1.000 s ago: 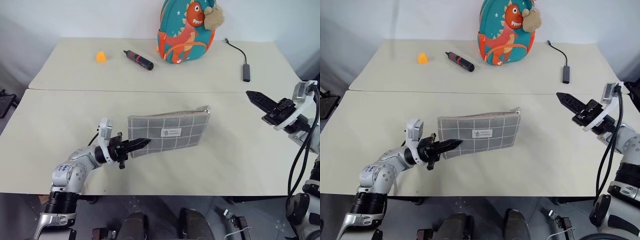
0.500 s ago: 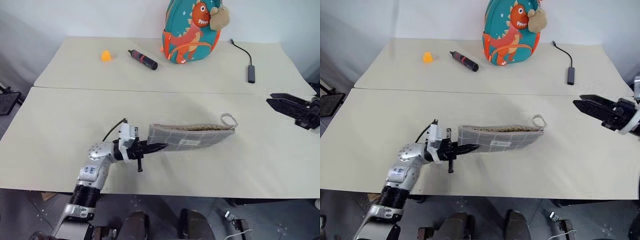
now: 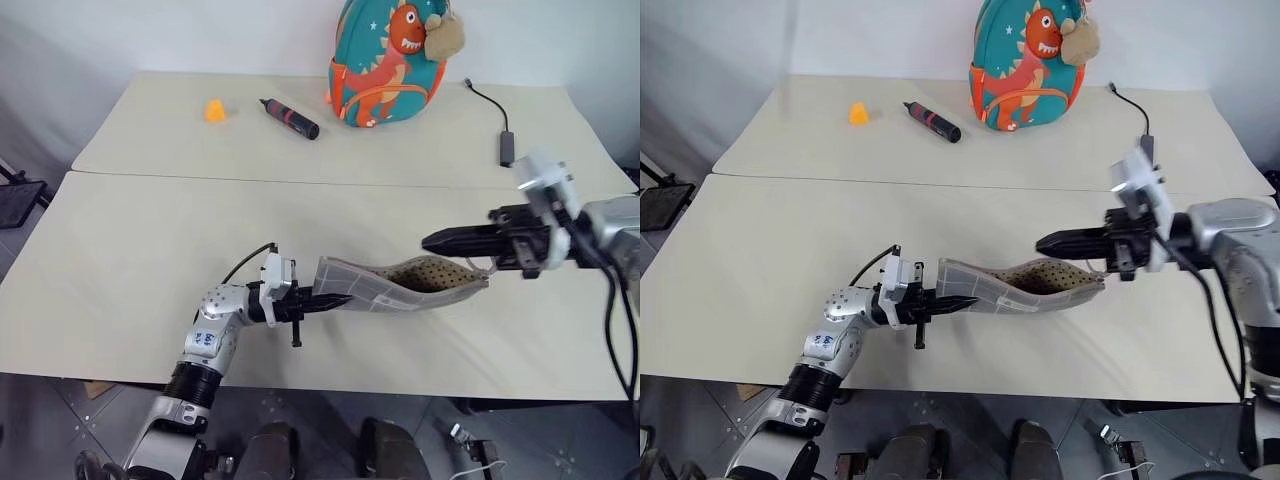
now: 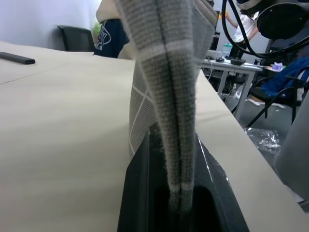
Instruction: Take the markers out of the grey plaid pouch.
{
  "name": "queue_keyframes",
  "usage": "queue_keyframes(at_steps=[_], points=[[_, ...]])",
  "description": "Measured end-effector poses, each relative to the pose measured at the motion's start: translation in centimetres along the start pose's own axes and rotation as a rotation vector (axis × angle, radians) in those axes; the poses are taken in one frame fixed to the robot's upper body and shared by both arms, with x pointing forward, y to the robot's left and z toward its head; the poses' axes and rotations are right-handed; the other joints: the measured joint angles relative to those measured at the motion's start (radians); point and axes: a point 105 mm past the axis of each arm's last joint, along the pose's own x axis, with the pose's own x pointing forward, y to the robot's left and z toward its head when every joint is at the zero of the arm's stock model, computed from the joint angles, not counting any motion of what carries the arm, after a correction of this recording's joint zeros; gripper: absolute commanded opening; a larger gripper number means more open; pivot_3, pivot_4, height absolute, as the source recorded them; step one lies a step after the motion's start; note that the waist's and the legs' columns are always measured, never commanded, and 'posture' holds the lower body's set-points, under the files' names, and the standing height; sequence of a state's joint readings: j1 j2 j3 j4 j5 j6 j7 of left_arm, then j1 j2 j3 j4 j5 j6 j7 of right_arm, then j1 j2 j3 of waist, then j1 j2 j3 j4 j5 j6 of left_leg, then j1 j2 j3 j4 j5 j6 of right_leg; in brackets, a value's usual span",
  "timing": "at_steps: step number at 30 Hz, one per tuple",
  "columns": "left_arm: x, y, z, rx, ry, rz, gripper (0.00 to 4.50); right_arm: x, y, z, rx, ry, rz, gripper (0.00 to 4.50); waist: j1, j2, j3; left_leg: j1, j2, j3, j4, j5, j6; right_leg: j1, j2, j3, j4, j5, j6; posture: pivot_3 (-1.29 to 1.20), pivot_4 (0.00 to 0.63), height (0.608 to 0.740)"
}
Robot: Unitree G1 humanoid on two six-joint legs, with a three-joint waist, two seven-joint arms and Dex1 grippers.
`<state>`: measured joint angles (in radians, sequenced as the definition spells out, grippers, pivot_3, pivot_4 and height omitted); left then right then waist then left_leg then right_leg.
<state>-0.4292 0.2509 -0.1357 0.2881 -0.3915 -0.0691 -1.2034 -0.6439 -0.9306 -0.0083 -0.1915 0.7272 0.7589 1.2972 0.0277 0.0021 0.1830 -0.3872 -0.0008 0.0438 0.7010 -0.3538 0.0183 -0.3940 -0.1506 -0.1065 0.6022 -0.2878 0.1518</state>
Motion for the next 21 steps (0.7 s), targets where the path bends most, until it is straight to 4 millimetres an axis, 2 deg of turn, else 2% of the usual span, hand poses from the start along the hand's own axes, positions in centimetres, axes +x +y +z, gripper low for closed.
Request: queue_keyframes(at_steps=[6, 9, 12, 15, 19, 21], points=[[-0.1, -0.2, -0.4, -0.008, 0.007, 0.016, 0.0, 2.1, 0.9, -1.7, -0.071, 0.07, 0.08, 0.02, -0.004, 0.0, 0.0, 0.0, 0.0, 0.0, 0.0, 0.0, 0.0, 0.001, 0.0, -0.001, 0.0, 0.0, 0.0, 0.0, 0.15, 0.74], [-0.2, -0.2, -0.6, -0.012, 0.007, 0.026, 0.0, 2.3, 1.4, -2.4, -0.115, 0.091, 0.121, 0.02, -0.003, 0.0, 0.0, 0.0, 0.0, 0.0, 0.0, 0.0, 0.0, 0.001, 0.0, 0.0, 0.0, 0.0, 0.0, 0.0, 0.15, 0.74], [-0.3, -0.3, -0.6, -0.015, 0.007, 0.032, 0.0, 2.3, 1.3, -2.6, -0.176, 0.126, 0.113, 0.02, -0.004, 0.0, 0.0, 0.001, 0.0, 0.0, 0.0, 0.0, 0.0, 0.001, 0.0, -0.001, 0.0, 0.0, 0.0, 0.0, 0.15, 0.74], [-0.4, -0.4, -0.7, -0.015, 0.006, 0.04, 0.0, 2.6, 0.6, -4.4, -0.249, 0.262, 0.085, 0.02, -0.005, 0.0, 0.0, 0.001, 0.0, 0.0, 0.0, 0.0, 0.0, 0.001, 0.0, 0.0, 0.0, 0.0, 0.0, 0.0, 0.15, 0.74], [-0.3, -0.5, -0.7, -0.01, 0.008, 0.041, 0.0, 3.2, 0.4, -5.7, -0.248, 0.35, 0.078, 0.02, -0.005, 0.0, 0.0, 0.001, 0.0, 0.0, 0.0, 0.0, 0.0, 0.001, 0.0, -0.001, 0.0, 0.0, 0.0, 0.0, 0.15, 0.74], [-0.3, -0.5, -0.7, -0.007, 0.011, 0.044, 0.0, 3.5, 0.3, -5.9, -0.247, 0.38, 0.066, 0.38, -0.005, 0.0, 0.0, 0.001, 0.0, -0.001, 0.001, 0.0, 0.0, 0.001, 0.0, -0.001, 0.0, 0.0, 0.0, 0.0, 0.15, 0.74]])
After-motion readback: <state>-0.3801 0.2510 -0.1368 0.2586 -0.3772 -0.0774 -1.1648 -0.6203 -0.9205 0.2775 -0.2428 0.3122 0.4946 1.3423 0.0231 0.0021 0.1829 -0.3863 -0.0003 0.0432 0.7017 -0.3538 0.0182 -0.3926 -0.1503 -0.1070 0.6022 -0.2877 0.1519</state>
